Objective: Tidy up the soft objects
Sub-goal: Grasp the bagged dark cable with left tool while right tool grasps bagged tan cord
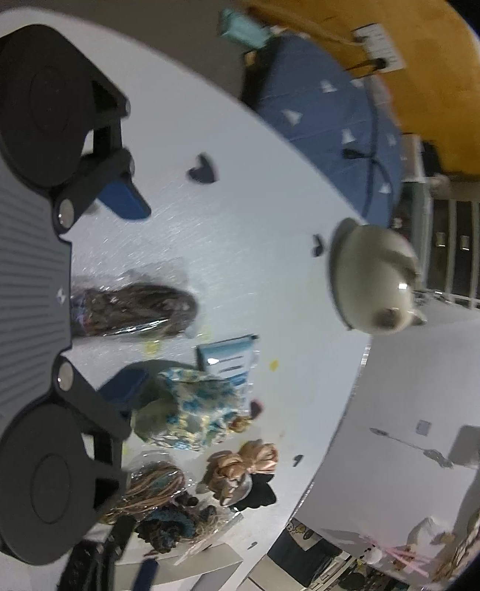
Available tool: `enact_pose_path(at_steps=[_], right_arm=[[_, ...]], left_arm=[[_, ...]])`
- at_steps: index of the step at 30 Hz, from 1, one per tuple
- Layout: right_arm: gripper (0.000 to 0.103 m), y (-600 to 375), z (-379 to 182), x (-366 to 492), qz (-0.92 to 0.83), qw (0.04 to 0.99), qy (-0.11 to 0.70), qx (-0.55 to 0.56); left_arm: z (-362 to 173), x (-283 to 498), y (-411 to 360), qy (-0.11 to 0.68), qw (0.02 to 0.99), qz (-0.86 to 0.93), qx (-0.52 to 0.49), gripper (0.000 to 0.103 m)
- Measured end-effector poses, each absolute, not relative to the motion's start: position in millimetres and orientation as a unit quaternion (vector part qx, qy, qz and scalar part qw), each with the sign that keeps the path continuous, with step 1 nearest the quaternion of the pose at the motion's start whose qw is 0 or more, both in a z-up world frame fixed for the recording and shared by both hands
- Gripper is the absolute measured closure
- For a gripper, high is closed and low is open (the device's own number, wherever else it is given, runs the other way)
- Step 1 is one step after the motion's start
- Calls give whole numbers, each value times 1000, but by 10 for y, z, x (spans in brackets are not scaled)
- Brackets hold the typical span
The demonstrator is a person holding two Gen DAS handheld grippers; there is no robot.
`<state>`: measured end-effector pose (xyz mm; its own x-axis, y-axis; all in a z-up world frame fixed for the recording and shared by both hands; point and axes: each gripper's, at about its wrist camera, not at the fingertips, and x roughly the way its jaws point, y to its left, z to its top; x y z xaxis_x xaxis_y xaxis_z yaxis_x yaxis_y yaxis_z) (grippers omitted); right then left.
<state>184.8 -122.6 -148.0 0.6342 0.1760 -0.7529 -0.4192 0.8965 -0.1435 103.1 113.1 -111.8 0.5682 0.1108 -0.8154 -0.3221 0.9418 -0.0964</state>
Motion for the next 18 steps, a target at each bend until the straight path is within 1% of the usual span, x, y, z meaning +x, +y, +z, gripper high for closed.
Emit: enact_pose_path(at_steps=[2, 5, 7, 9, 12, 15, 16, 17, 18], right_arm=[[29, -1190, -1562, 1860, 173, 883, 408, -155], [33, -1130, -1629, 1846, 189, 873, 419, -162], [34, -1103, -1656, 1840, 198, 867, 426, -167], [36, -1067, -1674, 1834, 204, 861, 431, -174], [40, -1016, -1712, 1849, 210, 853, 442, -183], [48, -984, -1754, 1888, 209, 845, 454, -190], [51, -982, -1763, 1899, 208, 843, 457, -190], [51, -984, -1773, 1912, 206, 842, 461, -189], [52, -992, -1777, 1920, 205, 841, 464, -186]], left_arm=[[-1208, 1064, 1152, 461, 869, 117, -138, 35], [-1336, 1102, 1171, 476, 857, 113, -160, 43], [-1399, 1134, 1165, 484, 852, 110, -167, 46], [-1435, 1158, 1158, 488, 849, 107, -173, 46], [-1438, 1196, 1131, 488, 849, 99, -176, 49], [-1435, 1226, 1095, 491, 849, 94, -170, 57], [-1436, 1236, 1088, 492, 849, 95, -167, 62], [-1437, 1245, 1082, 494, 849, 96, -163, 65], [-1438, 1251, 1080, 495, 848, 96, -161, 66]])
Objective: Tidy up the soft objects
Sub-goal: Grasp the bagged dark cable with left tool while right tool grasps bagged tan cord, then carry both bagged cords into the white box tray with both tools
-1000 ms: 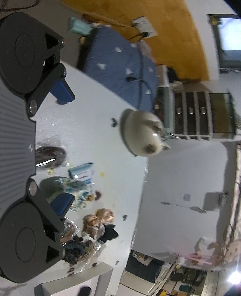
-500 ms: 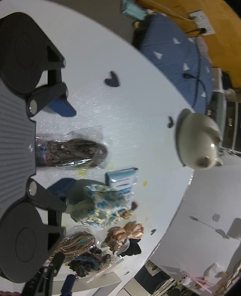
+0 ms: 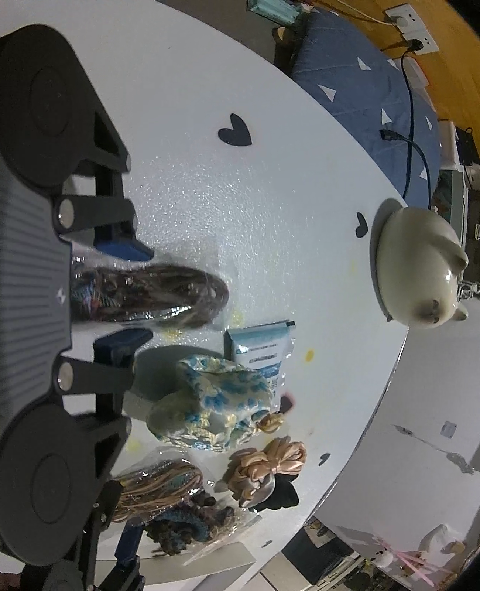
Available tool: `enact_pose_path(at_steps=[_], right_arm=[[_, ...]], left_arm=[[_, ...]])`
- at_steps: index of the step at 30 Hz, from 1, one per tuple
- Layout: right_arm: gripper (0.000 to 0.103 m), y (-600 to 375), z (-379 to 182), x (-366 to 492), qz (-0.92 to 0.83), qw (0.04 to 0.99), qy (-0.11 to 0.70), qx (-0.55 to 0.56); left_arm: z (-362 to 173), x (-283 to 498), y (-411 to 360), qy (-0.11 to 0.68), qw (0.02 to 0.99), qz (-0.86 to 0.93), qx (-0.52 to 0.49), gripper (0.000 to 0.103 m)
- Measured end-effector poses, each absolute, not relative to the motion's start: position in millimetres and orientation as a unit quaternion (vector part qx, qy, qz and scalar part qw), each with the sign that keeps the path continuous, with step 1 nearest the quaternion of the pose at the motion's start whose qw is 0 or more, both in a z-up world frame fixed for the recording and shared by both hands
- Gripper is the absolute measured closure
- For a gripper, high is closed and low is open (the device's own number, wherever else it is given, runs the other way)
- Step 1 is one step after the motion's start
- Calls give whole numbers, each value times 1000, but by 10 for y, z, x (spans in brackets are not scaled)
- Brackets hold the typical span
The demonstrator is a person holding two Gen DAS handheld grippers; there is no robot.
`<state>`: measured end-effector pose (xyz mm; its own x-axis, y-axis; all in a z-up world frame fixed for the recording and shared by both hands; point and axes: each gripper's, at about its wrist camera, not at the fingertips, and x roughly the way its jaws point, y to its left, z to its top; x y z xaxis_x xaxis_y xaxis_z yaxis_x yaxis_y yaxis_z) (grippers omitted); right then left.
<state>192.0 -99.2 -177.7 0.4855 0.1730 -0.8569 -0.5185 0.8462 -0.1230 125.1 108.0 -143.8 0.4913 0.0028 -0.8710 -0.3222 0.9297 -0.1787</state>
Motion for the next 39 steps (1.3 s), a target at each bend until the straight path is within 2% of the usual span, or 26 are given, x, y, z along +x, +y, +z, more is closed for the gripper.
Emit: enact_pose_path(at_steps=[3, 8, 11, 13, 14, 28, 39], right_arm=[[56, -998, -1779, 1924, 205, 840, 468, -183], [76, -1004, -1750, 1868, 205, 842, 468, -173], [82, -1012, -1730, 1807, 203, 844, 469, -163], [83, -1026, -1718, 1768, 204, 844, 473, -150], [83, -1031, -1713, 1746, 204, 844, 474, -146], [83, -1105, -1567, 1394, 203, 858, 460, -100], [83, -1423, -1020, 1233, 199, 899, 386, -52]], left_arm=[[-1439, 1266, 1083, 499, 846, 97, -160, 71], [-1416, 1251, 1052, 498, 848, 91, -157, 80], [-1403, 1210, 1038, 497, 848, 87, -161, 84], [-1391, 1172, 1043, 496, 848, 84, -166, 88], [-1383, 1149, 1047, 495, 848, 83, -168, 95], [-1272, 696, 1109, 475, 853, 100, -193, 96], [-719, 484, 963, 406, 891, 101, -179, 96]])
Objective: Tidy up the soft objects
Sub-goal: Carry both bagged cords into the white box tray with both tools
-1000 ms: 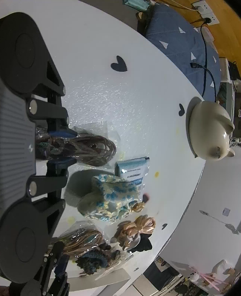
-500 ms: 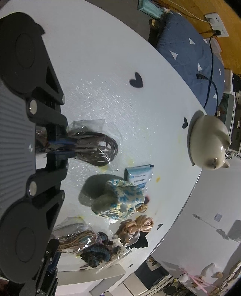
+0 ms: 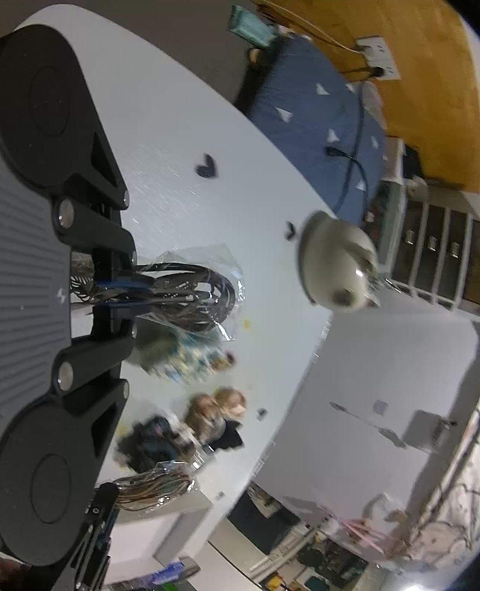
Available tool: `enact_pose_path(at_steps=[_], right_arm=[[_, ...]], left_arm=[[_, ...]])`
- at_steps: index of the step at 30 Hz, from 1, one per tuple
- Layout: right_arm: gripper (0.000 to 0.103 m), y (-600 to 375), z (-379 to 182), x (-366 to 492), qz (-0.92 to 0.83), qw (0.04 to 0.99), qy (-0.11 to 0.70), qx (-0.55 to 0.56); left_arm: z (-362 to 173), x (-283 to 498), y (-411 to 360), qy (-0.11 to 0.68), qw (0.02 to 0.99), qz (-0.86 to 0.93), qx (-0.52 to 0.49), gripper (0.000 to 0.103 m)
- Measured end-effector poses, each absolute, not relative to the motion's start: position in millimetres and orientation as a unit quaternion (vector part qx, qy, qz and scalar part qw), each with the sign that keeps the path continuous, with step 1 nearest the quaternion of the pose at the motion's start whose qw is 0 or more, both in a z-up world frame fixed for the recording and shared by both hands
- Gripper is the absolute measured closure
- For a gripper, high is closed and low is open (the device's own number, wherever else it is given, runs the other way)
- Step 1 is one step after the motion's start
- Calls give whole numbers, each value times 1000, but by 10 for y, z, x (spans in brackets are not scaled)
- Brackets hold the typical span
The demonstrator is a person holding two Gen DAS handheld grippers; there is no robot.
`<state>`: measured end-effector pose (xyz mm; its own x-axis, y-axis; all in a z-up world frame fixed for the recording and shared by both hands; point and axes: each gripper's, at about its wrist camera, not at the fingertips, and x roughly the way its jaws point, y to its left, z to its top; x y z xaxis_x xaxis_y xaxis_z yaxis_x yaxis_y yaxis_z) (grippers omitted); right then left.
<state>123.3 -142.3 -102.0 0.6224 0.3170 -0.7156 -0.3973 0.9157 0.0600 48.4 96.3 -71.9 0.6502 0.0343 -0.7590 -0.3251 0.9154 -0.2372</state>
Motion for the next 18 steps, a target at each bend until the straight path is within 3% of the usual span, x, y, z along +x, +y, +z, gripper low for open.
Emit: enact_pose_path(at_steps=[18], right_arm=[[83, -2921, -533, 1511, 157, 930, 331, -5]], left_arm=[[-163, 941, -425, 344, 926, 33, -154, 96]])
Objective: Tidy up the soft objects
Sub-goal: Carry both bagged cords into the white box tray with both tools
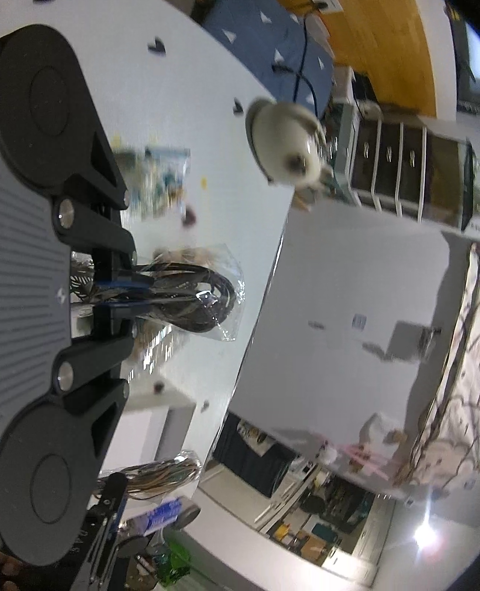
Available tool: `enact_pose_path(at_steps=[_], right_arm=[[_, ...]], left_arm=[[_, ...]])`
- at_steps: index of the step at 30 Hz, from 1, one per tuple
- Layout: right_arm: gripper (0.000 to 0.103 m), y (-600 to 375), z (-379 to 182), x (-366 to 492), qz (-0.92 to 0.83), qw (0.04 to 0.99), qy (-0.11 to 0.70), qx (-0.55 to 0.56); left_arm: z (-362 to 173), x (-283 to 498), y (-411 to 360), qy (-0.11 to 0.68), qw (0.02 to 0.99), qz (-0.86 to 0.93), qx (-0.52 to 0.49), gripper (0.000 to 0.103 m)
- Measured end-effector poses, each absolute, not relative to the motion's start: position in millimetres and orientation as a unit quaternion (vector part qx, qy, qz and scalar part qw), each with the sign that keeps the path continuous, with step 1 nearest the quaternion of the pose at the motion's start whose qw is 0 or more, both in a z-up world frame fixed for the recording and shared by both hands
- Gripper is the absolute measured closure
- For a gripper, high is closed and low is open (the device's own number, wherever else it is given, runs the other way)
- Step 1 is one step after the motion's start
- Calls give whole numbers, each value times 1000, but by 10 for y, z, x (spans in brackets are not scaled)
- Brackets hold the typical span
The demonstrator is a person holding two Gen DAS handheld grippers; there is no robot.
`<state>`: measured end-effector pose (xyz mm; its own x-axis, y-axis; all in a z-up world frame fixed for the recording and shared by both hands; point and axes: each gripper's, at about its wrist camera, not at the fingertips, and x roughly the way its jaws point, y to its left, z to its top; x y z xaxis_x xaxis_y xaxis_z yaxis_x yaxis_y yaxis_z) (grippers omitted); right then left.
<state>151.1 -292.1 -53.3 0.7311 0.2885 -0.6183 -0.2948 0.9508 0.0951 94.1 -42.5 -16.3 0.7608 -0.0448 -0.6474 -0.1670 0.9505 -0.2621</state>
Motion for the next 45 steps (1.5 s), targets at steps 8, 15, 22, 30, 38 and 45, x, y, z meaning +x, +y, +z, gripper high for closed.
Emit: enact_pose_path(at_steps=[8, 15, 22, 30, 38, 45], right_arm=[[83, -3738, -511, 1713, 140, 934, 330, 8], [83, -4386, -587, 1801, 124, 931, 341, 37], [83, -4993, -687, 1875, 89, 930, 353, 59], [83, -5505, -908, 1996, 54, 919, 381, 82], [83, -5793, -1246, 2197, 35, 898, 427, 100], [82, -5914, -1512, 2378, 30, 877, 466, 114]], left_arm=[[-149, 1230, -1310, 342, 928, -10, -144, 96], [-228, 1473, -1980, 352, 924, -46, -145, 96], [-355, 1799, -2630, 369, 913, -88, -148, 96], [-667, 2219, -3295, 421, 877, -124, -194, 96], [-1078, 2513, -3748, 477, 840, -125, -225, 96], [-1357, 2662, -3970, 512, 821, -116, -224, 96]])
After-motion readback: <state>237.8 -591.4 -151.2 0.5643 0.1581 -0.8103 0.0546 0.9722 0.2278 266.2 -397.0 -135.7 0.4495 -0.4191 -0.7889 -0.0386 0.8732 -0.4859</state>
